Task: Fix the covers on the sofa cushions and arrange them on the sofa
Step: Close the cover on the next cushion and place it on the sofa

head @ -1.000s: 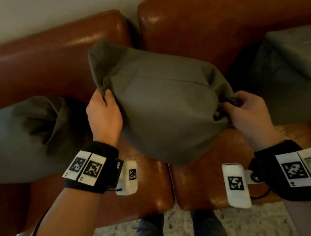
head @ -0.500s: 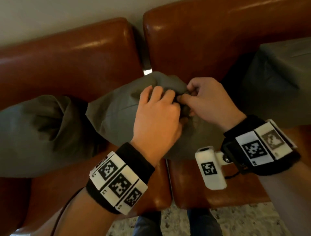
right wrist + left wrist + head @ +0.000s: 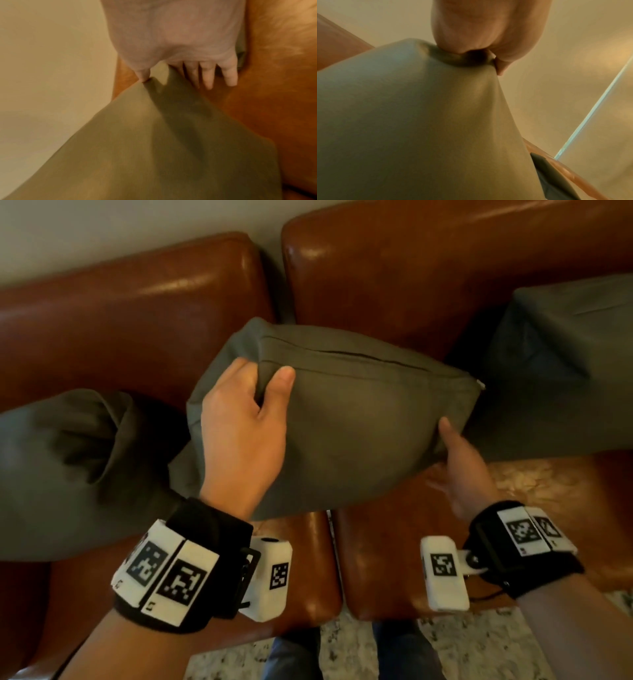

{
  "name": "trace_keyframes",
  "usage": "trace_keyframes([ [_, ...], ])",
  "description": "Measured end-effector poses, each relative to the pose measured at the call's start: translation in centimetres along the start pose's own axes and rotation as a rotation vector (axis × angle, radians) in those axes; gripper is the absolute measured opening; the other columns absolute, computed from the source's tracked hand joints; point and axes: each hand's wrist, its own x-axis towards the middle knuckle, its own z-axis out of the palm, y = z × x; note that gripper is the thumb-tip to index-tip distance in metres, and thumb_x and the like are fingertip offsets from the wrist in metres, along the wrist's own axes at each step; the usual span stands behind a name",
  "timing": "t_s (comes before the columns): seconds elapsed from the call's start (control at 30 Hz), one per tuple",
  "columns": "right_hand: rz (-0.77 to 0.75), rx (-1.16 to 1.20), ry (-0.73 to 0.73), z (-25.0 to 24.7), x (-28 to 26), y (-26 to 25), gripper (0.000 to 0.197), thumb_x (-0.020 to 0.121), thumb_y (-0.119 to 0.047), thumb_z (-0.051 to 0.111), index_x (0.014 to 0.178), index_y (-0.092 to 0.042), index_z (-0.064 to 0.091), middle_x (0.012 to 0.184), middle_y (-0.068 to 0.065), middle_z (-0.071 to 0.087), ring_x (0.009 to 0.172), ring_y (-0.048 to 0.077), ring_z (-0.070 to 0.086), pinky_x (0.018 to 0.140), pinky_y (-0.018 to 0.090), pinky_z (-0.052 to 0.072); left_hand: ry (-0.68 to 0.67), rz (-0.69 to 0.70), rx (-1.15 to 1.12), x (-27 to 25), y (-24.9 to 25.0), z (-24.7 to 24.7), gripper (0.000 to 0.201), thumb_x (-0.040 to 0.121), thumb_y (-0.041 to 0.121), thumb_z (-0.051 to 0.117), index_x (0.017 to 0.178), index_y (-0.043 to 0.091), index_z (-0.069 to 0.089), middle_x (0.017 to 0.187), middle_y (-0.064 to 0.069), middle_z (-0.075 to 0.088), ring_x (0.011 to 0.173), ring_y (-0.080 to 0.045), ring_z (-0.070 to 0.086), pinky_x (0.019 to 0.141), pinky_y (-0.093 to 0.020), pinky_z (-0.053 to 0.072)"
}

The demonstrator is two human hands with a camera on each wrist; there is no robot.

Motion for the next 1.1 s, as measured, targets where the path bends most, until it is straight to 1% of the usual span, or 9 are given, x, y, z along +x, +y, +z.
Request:
trace_keyframes([
  [0.07,-0.210,0.013,0.083,0.8,0.6,-1.1,0.019,0.097,-0.037,0.053,0.108,-0.025,0.063,0.104,-0.007,0.065,0.093,0.009,0.060,0.083,0.033,0.049,0.015,-0.033,-0.100,-0.1,-0.6,-0.3,0.041,0.100,0.034,0.050,0.082,-0.003,0.052,0.079,-0.020,0.055,0.070,-0.030,0.051,0.063,-0.037,0.044],
  [0.17,-0.472,-0.124,0.207,1.4,0.7,-2.9,0.025,0.097,-0.026,0.053,0.073,-0.020,0.053,0.069,-0.004,0.049,0.062,0.005,0.046,0.063,0.024,0.040,0.061,-0.133,-0.215,-0.1,-2.5,-0.8,0.039,0.100,0.034,0.049,0.092,-0.003,0.058,0.090,-0.021,0.062,0.084,-0.033,0.058,0.074,-0.045,0.048],
  [0.37,-0.612,-0.351,0.259,3.3,0.7,-2.9,0.021,0.097,-0.026,0.054,0.104,-0.007,0.058,0.093,0.003,0.056,0.077,0.006,0.050,0.080,0.030,0.047,0.091,-0.289,-0.249,-0.9,-8.4,0.0,0.029,0.100,0.031,0.050,0.093,0.005,0.062,0.087,-0.004,0.067,0.078,-0.005,0.060,0.071,-0.025,0.048],
  [0.5,-0.792,-0.404,0.361,6.0,-1.2,-2.8,0.044,0.088,-0.022,0.065,0.128,-0.019,0.048,0.130,-0.004,0.046,0.116,0.004,0.048,0.097,0.012,0.039,0.051,-0.388,-0.222,-2.1,-12.0,1.3,0.038,0.099,0.036,0.051,0.090,0.000,0.058,0.090,-0.023,0.062,0.074,-0.020,0.056,0.068,-0.033,0.046],
  [0.6,-1.068,-0.736,0.110,10.9,-3.5,-3.1,0.040,0.088,-0.029,0.062,0.127,-0.023,0.053,0.131,-0.006,0.046,0.124,0.005,0.042,0.099,0.004,0.027,0.047,-0.388,-0.245,-2.4,-13.1,1.6,0.033,0.099,0.034,0.051,0.088,0.003,0.059,0.089,-0.018,0.062,0.075,-0.019,0.058,0.062,-0.023,0.044],
  [0.7,-1.162,-1.057,-0.301,17.3,-4.5,-3.0,0.040,0.091,-0.038,0.058,0.129,-0.025,0.056,0.132,-0.004,0.049,0.125,0.012,0.043,0.105,0.020,0.029,0.056,-0.328,-0.282,-2.4,-13.0,1.5,0.025,0.100,0.029,0.051,0.075,0.025,0.055,0.079,0.002,0.056,0.066,-0.001,0.052,0.060,-0.011,0.037],
  [0.77,-1.179,-1.202,-0.434,20.9,-4.5,-2.7,0.044,0.092,-0.043,0.055,0.132,-0.026,0.055,0.132,-0.003,0.051,0.126,0.016,0.044,0.110,0.036,0.031,0.049,-0.323,-0.345,-2.6,-13.7,1.4,0.030,0.101,0.033,0.047,0.072,0.029,0.052,0.077,0.002,0.052,0.070,-0.004,0.051,0.066,-0.023,0.041],
  [0.87,-1.105,-1.359,-0.495,23.8,-3.2,-2.1,0.044,0.095,-0.049,0.048,0.133,-0.029,0.053,0.129,-0.004,0.054,0.125,0.017,0.046,0.115,0.044,0.025,0.067,-0.437,-0.549,-2.8,-15.8,0.6,0.030,0.096,0.042,0.042,0.078,0.029,0.061,0.087,-0.009,0.059,0.084,-0.021,0.056,0.081,-0.047,0.045],
  [1.1,-1.096,-1.352,-0.470,24.3,-1.4,-0.9,0.041,0.096,-0.048,0.046,0.129,-0.026,0.057,0.123,-0.003,0.057,0.120,0.018,0.050,0.113,0.048,0.029,-0.123,-0.442,-0.266,0.2,-21.3,-1.5,0.013,0.092,0.017,0.061,0.102,0.019,0.069,0.105,-0.004,0.058,0.096,-0.015,0.059,0.090,-0.029,0.049],
])
